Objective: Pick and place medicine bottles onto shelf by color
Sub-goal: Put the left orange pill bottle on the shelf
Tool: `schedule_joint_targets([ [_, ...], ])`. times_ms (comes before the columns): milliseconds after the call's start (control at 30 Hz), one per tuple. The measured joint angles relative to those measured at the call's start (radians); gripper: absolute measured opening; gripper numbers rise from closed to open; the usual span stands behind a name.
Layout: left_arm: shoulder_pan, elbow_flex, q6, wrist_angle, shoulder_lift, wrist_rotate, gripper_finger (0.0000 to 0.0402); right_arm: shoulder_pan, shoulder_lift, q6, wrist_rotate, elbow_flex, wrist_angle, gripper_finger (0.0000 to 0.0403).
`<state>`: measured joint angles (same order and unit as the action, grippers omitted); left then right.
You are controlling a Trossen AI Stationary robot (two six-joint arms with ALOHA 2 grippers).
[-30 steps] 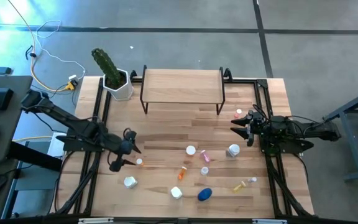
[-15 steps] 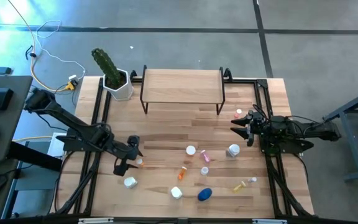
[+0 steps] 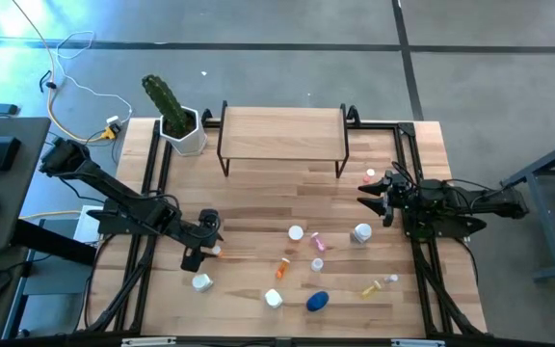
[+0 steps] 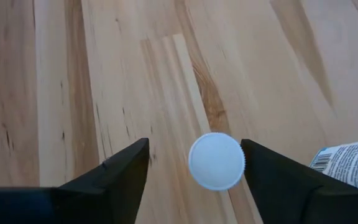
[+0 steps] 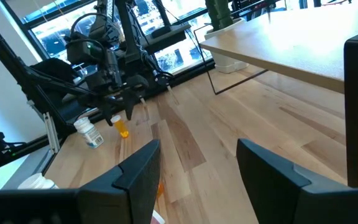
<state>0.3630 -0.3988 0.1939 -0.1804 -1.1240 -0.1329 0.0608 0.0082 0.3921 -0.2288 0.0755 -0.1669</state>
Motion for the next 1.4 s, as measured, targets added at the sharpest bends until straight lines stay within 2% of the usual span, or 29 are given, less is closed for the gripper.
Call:
schedule_joint_targets([
  [367, 0.0, 0.0, -0.014, -0.001, 0.0, 0.016, 0.0146, 0.0, 0.0, 0.0, 0.0, 0.0, 0.0, 0.0202],
  [533, 0.0, 0.0, -0.014, -0.001, 0.0, 0.017, 0.0119, 0.0, 0.0, 0.0, 0.0, 0.0, 0.0, 0.0202],
  [733, -0.025, 0.0, 0.009, -0.001, 0.0, 0.021, 0.0116, 0.0, 0.0, 0.0, 0.0, 0.0, 0.0, 0.0202],
  [967, -0.108, -0.02, 0.013, -0.02, 0.0, 0.055, 0.0117, 0.0, 0.0, 0.0, 0.0, 0.0, 0.0, 0.0202],
  [1133, -0.177, -0.095, -0.038, -0.078, 0.0, 0.07, 0.0117, 0.0, 0.0, 0.0, 0.0, 0.0, 0.0, 0.0202],
  [1400, -0.304, -0.279, -0.163, -0.288, 0.0, 0.07, 0.0117, 0.0, 0.0, 0.0, 0.0, 0.0, 0.0, 0.0202],
])
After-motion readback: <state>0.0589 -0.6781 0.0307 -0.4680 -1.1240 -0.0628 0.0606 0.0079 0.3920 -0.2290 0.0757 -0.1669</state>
